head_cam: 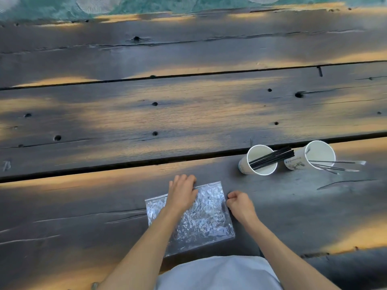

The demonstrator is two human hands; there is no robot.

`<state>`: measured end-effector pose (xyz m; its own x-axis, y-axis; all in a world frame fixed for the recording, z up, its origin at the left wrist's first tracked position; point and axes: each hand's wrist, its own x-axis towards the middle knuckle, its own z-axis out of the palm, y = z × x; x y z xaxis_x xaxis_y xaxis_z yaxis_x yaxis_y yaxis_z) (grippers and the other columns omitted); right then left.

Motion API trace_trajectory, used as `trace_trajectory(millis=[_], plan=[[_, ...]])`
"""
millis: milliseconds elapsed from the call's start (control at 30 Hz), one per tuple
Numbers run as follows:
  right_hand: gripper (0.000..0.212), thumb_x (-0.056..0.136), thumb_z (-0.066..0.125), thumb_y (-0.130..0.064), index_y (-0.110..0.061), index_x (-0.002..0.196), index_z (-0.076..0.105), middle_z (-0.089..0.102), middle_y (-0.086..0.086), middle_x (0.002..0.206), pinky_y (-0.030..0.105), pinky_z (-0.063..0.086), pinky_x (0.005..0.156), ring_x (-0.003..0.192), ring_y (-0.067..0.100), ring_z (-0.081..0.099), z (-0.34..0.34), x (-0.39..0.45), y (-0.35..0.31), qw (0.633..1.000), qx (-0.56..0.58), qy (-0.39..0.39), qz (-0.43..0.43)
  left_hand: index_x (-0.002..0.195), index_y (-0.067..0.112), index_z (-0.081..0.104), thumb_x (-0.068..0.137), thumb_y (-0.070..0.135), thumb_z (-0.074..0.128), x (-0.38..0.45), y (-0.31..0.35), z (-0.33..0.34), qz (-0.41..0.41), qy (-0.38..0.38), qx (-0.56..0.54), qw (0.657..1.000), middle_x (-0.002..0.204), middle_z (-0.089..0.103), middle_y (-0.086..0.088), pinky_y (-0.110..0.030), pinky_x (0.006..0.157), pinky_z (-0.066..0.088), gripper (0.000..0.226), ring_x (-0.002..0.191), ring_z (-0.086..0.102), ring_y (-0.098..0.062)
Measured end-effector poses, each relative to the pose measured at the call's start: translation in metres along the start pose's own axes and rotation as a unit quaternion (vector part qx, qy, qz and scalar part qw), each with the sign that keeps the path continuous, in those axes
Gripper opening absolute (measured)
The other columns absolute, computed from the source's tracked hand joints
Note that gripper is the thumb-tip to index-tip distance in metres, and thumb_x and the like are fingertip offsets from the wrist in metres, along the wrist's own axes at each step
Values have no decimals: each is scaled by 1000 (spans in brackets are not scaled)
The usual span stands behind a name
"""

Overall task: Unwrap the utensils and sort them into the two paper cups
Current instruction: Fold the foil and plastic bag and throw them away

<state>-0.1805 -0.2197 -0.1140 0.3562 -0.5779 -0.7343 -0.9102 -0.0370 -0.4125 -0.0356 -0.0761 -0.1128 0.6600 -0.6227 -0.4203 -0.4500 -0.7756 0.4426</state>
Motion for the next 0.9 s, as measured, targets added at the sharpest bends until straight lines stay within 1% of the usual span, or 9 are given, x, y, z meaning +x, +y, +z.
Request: trace_trajectory(millis=[100, 200, 300, 433, 500, 567, 667, 767, 900], plan=[[29, 84, 51, -6, -12, 106, 69, 69, 7, 102, 27, 42, 75, 98, 27, 61, -2, -4, -7, 1000, -9, -5, -11, 107, 23, 55, 91, 32, 64, 18, 17, -1, 10, -58, 31, 998, 107, 62, 5, -37, 89, 35, 21, 104, 48, -21], [31, 84, 53, -7, -12, 111, 67, 69, 9, 108, 28, 43, 77, 100, 28, 62, -6, -3, -6, 1000, -11, -14, -9, 93, 21, 61, 90, 19, 64, 26, 21, -2, 37, -104, 71, 991, 96, 66, 5, -38, 86, 35, 5, 101, 50, -22], [32, 85, 57, -11, -12, 117, 64, 69, 9, 108, 29, 45, 81, 101, 27, 62, -7, -2, -8, 999, -12, -22, -20, 80, 21, 63, 88, 7, 59, 24, 12, 0, 43, -116, 83, 989, 90, 63, 4, -36, 83, 39, 16, 97, 51, -22], [35, 87, 69, -23, -11, 120, 62, 65, 1, 100, 32, 50, 85, 97, 20, 63, -4, 0, -17, 995, 23, -42, -82, 75, 20, 57, 88, 6, 58, 17, 0, -14, -22, -110, -138, 984, 81, 61, 3, -26, 64, 48, 19, 77, 59, -17], [35, 86, 72, -25, -12, 117, 63, 64, 0, 99, 31, 52, 78, 92, 18, 63, -5, 3, -26, 991, 59, -68, -102, 83, 13, 58, 92, 5, 58, 13, -5, -31, -73, -75, -263, 959, 78, 64, -3, -15, 53, 42, 12, 62, 58, -6], [29, 86, 73, -23, -10, 110, 65, 65, 1, 91, 22, 50, 64, 80, 14, 62, -9, 6, -35, 986, 99, -88, -104, 93, 3, 58, 95, 3, 56, 8, -13, -48, -104, -38, -361, 926, 80, 68, -9, -10, 52, 43, 3, 58, 60, -2], [18, 85, 74, -17, -9, 98, 64, 66, 4, 81, 25, 46, 70, 71, 15, 61, -16, 11, -45, 976, 169, -109, -79, 95, 2, 55, 97, 2, 53, 3, -35, -64, -148, 13, -457, 877, 81, 69, -10, -17, 63, 54, 3, 69, 64, -15], [18, 84, 72, -10, -14, 97, 61, 72, 4, 80, 27, 48, 69, 68, 15, 63, -18, 13, -52, 954, 255, -155, -41, 102, 4, 53, 99, -1, 49, -2, -52, -64, -198, 37, -543, 816, 84, 66, -12, -27, 71, 58, 7, 69, 64, -16], [8, 85, 73, -6, -10, 91, 68, 57, 6, 74, 17, 41, 49, 57, 9, 46, -12, 16, -63, 968, 170, -169, -81, 104, 3, 57, 97, -6, 50, -8, -59, -58, -234, 41, -568, 788, 91, 67, -15, -33, 77, 54, 13, 79, 62, -21]])
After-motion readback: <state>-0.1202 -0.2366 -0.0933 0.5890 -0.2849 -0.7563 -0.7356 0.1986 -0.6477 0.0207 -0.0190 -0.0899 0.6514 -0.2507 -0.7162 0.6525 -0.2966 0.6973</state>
